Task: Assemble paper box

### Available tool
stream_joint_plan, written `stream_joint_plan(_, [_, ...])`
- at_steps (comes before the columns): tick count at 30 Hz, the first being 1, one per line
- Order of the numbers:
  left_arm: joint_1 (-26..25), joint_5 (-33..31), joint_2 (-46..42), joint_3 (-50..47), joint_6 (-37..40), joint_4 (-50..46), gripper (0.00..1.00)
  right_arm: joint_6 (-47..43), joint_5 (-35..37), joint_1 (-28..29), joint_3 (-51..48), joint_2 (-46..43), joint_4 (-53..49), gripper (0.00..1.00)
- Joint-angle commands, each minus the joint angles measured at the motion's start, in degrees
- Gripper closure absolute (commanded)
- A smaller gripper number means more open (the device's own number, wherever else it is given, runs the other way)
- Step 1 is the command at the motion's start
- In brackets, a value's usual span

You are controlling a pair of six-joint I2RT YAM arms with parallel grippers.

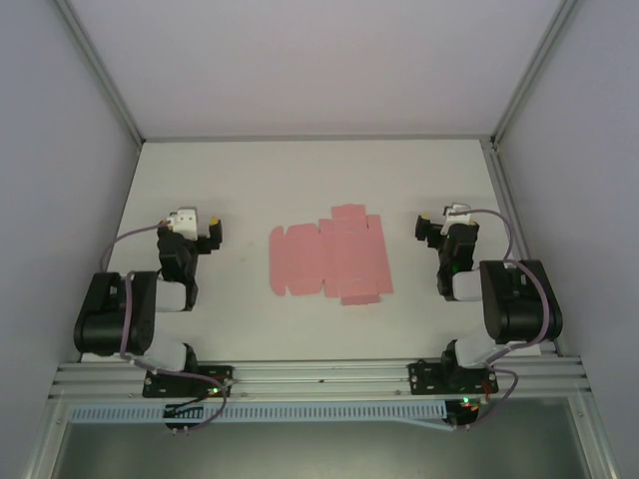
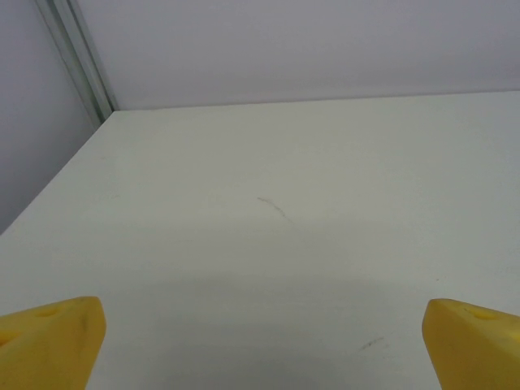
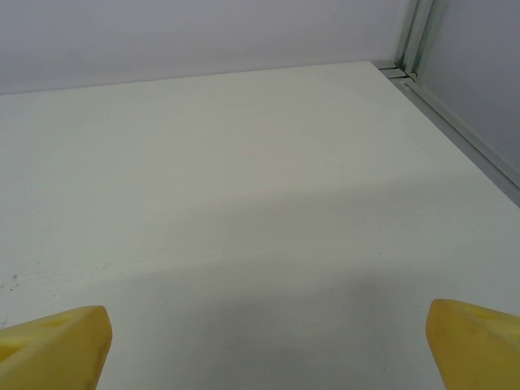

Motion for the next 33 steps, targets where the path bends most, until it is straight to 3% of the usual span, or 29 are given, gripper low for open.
stream_joint_plan(1, [0.40,0.50,-9.43,3.23,-1.33,-11.89,0.00,0.32,-0.34,-0.18,1.99,-7.10,-8.28,0.00])
stream_joint_plan(5, [-0.14,4.69,-17.93,9.03,-10.79,-27.84,0.00,4.41,2.06,1.15,8.07,-15.44,-26.55,0.00])
stream_joint_plan(9, [-3.19,10.29,-19.23,15.79,-21.81,-42.82,0.00,10.69,0.96,5.02,15.38,-20.61,-46.28,0.05])
stream_joint_plan(16, [-14.24,12.38,-15.80,22.15,-28.87,-59.33,0.00,20.53,-3.89,15.98,23.51,-18.28,-65.52,0.16])
stream_joint_plan(23, [-21.33,17.30,-6.63,25.32,-33.78,-66.68,0.00,24.96,-5.44,21.46,24.93,-9.57,-67.57,0.31])
stream_joint_plan(27, [-22.41,18.47,-2.94,25.41,-33.72,-66.92,0.02,25.47,-7.05,23.06,24.54,-5.01,-65.11,0.45])
stream_joint_plan(33, [-23.40,20.60,-0.21,24.77,-34.17,-63.35,0.02,25.62,-1.84,24.89,25.56,0.71,-67.63,0.71])
